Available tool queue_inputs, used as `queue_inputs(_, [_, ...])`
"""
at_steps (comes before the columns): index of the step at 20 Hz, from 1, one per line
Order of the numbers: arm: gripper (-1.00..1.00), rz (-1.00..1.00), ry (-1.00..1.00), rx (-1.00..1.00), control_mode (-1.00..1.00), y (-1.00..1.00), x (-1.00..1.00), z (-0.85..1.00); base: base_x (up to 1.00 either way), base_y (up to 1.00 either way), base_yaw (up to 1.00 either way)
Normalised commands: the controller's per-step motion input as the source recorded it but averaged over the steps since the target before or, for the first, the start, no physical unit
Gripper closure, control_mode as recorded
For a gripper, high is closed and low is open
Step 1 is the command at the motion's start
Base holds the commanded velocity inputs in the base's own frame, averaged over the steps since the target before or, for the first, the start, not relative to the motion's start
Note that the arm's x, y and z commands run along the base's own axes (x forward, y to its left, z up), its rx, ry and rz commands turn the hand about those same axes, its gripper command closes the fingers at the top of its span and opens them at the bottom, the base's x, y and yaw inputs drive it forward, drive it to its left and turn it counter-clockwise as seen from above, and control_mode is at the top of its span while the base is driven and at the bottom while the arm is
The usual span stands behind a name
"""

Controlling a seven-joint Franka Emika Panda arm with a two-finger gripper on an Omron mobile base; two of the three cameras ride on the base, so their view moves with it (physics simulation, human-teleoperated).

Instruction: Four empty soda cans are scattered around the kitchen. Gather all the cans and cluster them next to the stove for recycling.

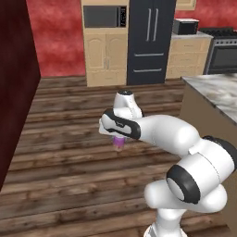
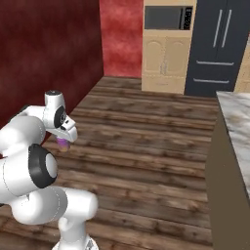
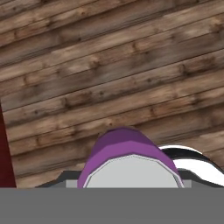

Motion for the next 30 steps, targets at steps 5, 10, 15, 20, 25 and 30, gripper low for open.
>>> queue_inputs(5, [1.00, 0.00, 0.00, 0.00, 1.00, 0.00, 0.00, 0.00, 0.50, -0.26, 0.00])
queue_inputs(10, [1.00, 0.00, 0.00, 0.00, 1.00, 0.00, 0.00, 0.00, 0.50, -0.27, 0.00])
queue_inputs(15, [1.00, 0.00, 0.00, 0.00, 1.00, 0.00, 0.00, 0.00, 0.51, -0.27, 0.00])
queue_inputs(20, [1.00, 0.00, 0.00, 0.00, 1.00, 0.00, 0.00, 0.00, 0.51, -0.28, 0.00])
queue_inputs(25, [1.00, 0.00, 0.00, 0.00, 1.00, 0.00, 0.00, 0.00, 0.50, -0.29, 0.00])
queue_inputs(30, [1.00, 0.00, 0.00, 0.00, 1.00, 0.00, 0.00, 0.00, 0.53, -0.29, 0.00])
